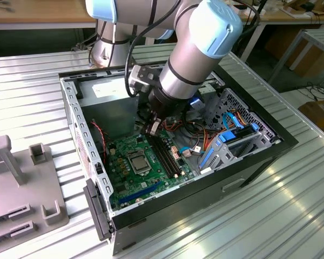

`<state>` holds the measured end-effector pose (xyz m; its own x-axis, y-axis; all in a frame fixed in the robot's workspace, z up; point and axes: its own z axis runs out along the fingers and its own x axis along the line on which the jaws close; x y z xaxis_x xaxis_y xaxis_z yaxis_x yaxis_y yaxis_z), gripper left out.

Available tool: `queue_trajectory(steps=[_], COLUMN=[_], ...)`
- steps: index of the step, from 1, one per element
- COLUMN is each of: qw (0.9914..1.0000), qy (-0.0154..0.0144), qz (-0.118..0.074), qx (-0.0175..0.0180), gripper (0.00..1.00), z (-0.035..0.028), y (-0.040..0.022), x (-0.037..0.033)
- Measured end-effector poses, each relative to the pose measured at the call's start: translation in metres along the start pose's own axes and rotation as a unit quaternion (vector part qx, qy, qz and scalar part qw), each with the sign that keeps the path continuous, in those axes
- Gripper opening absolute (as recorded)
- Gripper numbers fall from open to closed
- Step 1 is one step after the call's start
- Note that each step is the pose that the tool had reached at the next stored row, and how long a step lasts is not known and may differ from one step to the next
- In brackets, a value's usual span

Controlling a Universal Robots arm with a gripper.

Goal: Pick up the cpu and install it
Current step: 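Install the first cpu locking lever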

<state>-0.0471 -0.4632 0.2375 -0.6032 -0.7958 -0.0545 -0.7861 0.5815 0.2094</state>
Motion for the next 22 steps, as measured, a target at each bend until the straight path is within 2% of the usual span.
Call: queue_trajectory(steps=[5, 9, 15, 17, 22], qw=[0.99989, 0.99986, 0.99986, 0.99984, 0.99883], qy=[0.0013, 0.0012, 0.0013, 0.0028, 0.0092], qz=[-0.015, -0.016, -0.016, -0.017, -0.047], qx=[0.0016, 0.0021, 0.0029, 0.0038, 0.0037], gripper=[0.11, 0.11, 0.11, 0.11, 0.11], z=[-0.0003, -0.0012, -0.0033, -0.0034, -0.0036], y=[-0.0008, -0.0015, -0.0061, -0.0065, -0.0065], x=[0.0015, 0.0028, 0.0094, 0.0104, 0.0117])
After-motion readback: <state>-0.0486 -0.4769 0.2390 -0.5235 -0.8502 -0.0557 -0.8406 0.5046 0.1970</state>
